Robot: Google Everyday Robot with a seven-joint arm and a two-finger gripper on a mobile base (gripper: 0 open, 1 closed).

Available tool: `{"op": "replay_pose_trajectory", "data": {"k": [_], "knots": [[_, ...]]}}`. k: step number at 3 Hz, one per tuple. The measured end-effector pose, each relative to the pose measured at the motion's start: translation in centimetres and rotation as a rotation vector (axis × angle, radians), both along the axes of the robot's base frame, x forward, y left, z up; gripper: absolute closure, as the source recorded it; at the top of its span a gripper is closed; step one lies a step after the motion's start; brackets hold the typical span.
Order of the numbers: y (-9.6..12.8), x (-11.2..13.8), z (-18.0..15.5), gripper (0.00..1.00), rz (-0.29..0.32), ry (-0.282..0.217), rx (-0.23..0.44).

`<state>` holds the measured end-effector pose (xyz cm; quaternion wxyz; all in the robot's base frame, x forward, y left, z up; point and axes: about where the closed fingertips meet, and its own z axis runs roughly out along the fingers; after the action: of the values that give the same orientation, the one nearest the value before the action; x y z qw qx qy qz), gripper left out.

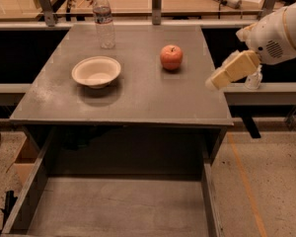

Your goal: Place apple into top drawer

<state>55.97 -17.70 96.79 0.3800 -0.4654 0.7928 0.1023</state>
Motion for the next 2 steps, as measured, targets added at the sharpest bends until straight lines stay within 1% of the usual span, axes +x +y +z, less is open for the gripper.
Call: {"op": "replay_pose_trajectory", "data": {"k": [1,2], "knots": [[2.3,5.4,0.2,0.00,-0.035,-0.064,0.174],[4.8,10.3,-0.1,0.00,-0.051,-0.129,0.293]]}}
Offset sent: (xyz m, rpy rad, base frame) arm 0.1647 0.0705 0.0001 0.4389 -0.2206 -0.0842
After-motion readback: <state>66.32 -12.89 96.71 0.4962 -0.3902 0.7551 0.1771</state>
